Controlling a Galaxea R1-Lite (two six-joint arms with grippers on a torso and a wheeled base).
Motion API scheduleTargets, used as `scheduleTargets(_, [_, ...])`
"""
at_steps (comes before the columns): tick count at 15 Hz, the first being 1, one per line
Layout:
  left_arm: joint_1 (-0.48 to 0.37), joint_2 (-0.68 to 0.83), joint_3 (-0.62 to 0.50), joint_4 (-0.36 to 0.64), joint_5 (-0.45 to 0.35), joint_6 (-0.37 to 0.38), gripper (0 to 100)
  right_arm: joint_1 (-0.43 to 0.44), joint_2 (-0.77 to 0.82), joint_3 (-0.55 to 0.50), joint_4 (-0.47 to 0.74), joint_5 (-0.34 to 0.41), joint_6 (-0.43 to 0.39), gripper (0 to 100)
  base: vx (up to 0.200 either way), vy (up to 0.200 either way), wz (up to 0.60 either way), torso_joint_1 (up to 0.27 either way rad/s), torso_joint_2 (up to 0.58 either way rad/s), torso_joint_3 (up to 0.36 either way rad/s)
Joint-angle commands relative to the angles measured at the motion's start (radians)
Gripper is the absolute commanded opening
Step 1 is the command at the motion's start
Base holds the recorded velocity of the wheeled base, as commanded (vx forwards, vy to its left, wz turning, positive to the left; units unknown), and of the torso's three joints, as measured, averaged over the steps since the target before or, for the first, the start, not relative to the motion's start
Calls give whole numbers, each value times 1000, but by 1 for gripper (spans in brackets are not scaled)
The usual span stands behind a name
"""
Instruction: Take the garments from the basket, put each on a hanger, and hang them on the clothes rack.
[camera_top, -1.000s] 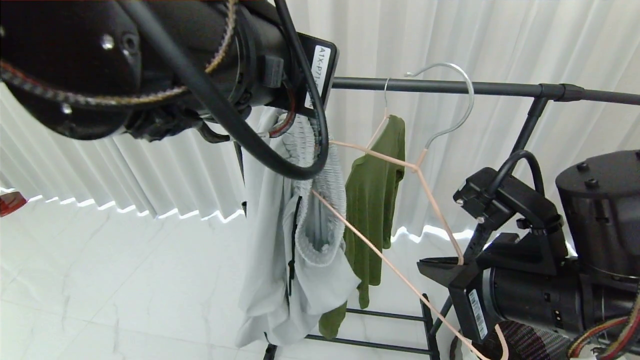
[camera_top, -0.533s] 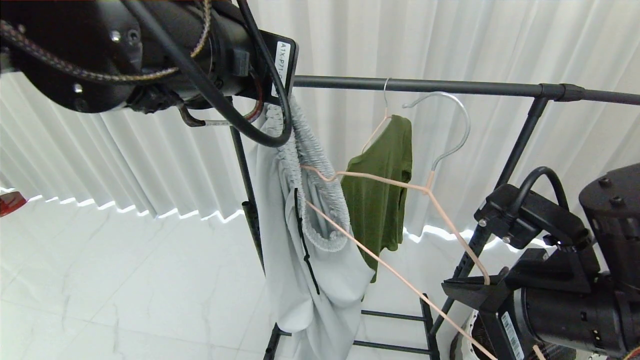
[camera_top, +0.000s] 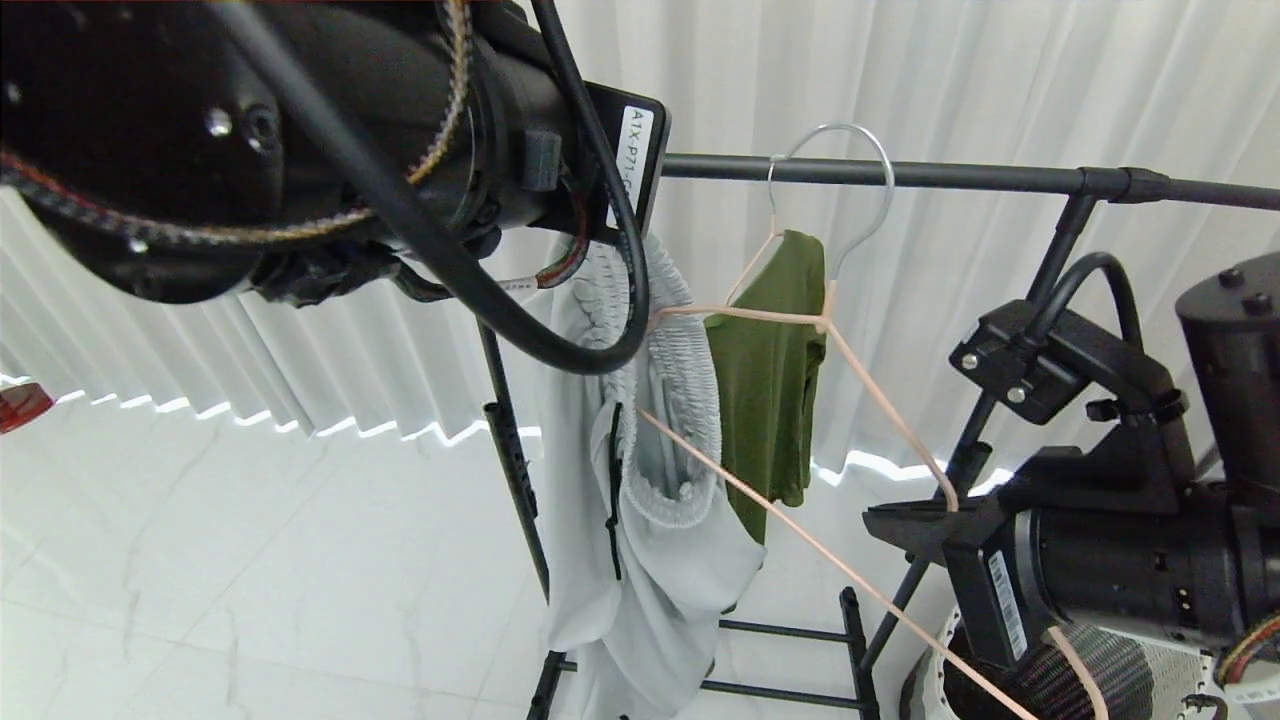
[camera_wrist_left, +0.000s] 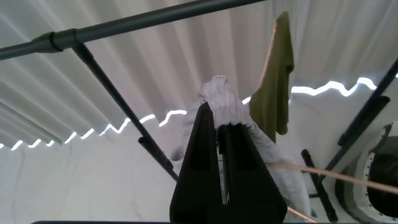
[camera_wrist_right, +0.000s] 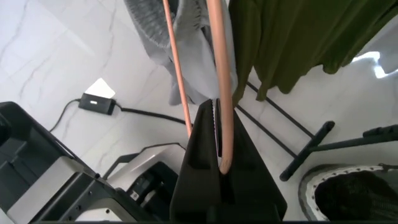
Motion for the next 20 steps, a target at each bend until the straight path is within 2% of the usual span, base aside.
scheduleTargets(1, [-8,0,7,0,0,-1,0,0,21,-13,-25,16,-1,0,0,0,0,0,0,0])
scheduleTargets(6, [-45,0,4,0,0,-1,0,3,78,-21,-48,32,3,0,0,0,0,0,0,0])
scheduleTargets(11, [-53,0,5,0,0,-15,0,18,159,-58,-171,30,11,0,0,0,0,0,0,0])
scheduleTargets(14, [-69,0,5,0,0,-16,0,16,165,-70,-174,30,13,0,0,0,0,0,0,0])
scheduleTargets(17, [-94,0,7,0,0,-52,0,18,174,-72,-178,30,14,0,0,0,0,0,0,0])
scheduleTargets(20, [-94,-5,14,0,2,-59,0,19,167,-67,-221,29,20,0,0,0,0,0,0,0])
